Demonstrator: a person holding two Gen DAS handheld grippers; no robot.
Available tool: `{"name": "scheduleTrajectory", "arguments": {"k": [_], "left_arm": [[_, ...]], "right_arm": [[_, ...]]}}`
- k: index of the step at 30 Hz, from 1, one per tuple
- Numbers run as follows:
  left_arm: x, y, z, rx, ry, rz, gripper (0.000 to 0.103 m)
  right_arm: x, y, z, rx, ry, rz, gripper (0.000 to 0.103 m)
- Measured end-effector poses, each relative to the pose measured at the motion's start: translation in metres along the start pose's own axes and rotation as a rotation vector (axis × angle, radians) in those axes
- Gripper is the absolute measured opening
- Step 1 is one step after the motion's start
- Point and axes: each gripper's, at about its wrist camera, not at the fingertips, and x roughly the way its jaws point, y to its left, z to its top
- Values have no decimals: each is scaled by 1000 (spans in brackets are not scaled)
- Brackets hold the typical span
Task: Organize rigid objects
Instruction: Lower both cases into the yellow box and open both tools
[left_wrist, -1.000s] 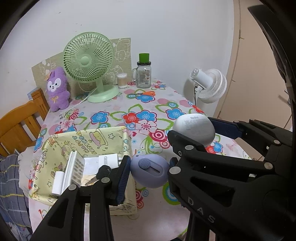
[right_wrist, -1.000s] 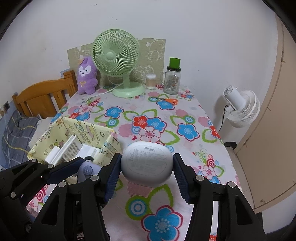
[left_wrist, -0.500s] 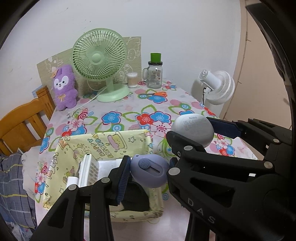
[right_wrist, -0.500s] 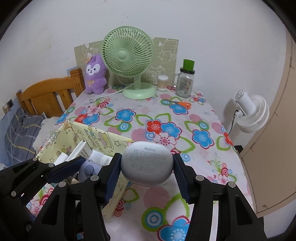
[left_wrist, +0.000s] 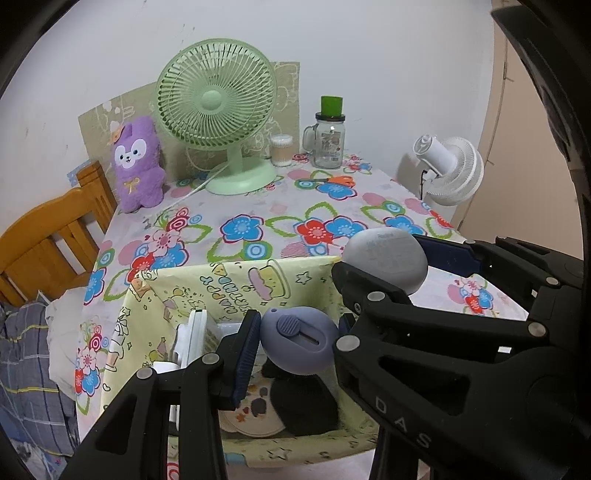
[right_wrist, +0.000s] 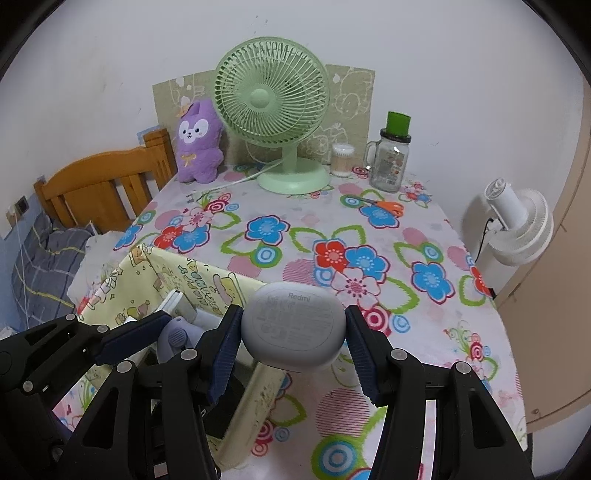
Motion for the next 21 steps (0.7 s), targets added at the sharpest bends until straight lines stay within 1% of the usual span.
{"name": "scheduleTrajectory", "arguments": {"k": [5,18,21], "left_arm": [[13,11,0,-16,22,-1,45],[40,36,1,-32,78,-20,45],[43,40,1,-34,79,-23,45]], "right_arm": [[15,7,1,2,26,31,58],[49,21,8,6,70,18,58],[53,24,9,-2,73,8,58]]}}
